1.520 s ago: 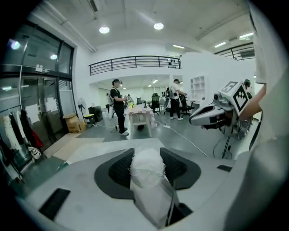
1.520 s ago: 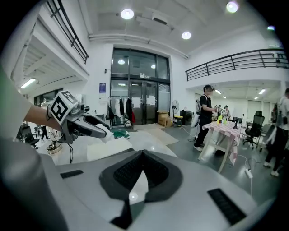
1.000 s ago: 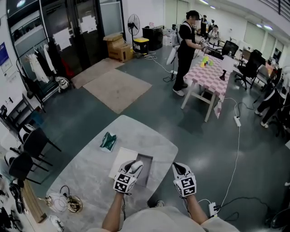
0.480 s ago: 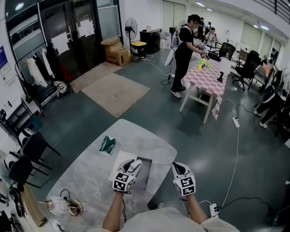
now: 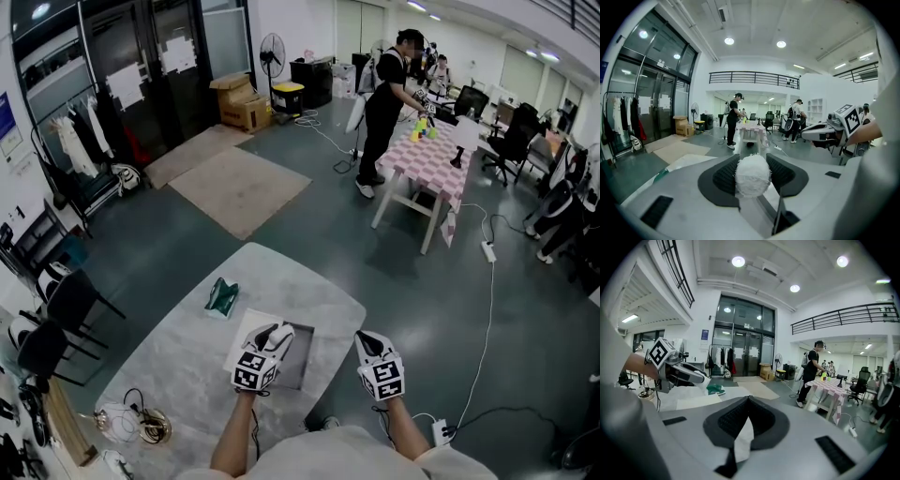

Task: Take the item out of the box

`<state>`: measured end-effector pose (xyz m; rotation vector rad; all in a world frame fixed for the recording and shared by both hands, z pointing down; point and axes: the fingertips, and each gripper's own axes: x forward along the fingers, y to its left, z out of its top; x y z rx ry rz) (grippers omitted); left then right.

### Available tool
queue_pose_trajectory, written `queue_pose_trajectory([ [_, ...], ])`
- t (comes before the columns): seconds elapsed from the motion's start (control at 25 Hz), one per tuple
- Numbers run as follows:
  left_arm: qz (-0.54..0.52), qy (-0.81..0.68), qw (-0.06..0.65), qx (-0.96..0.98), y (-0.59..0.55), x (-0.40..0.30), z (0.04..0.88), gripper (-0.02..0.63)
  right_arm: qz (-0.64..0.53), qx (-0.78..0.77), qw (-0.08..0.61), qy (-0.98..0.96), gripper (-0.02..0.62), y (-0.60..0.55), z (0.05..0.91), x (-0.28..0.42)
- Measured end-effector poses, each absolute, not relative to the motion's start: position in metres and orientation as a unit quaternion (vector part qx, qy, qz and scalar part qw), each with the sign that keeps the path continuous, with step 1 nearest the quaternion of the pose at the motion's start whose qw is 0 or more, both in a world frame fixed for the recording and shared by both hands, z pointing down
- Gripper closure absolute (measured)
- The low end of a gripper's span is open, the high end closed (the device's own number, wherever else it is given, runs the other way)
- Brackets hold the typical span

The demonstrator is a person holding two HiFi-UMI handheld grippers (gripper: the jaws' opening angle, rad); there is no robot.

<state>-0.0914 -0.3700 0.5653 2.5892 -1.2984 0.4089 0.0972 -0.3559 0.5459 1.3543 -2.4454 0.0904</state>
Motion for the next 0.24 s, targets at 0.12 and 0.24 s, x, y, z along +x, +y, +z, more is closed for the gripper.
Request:
queue_pose_trajectory([
  [0.12, 0.14, -0.441, 0.11, 0.88, -0.3712, -0.0885, 0.5642, 0.426, 0.032, 0.475, 0.174, -0.862, 0.595, -0.357, 0.5457, 0.0998],
  [0.24, 0.142, -0.442, 0.111, 0.879, -0.3726, -0.0878, 0.5645, 0.426, 0.034, 0.472, 0.178, -0.863, 0.595, -0.357, 0.5476, 0.1009],
])
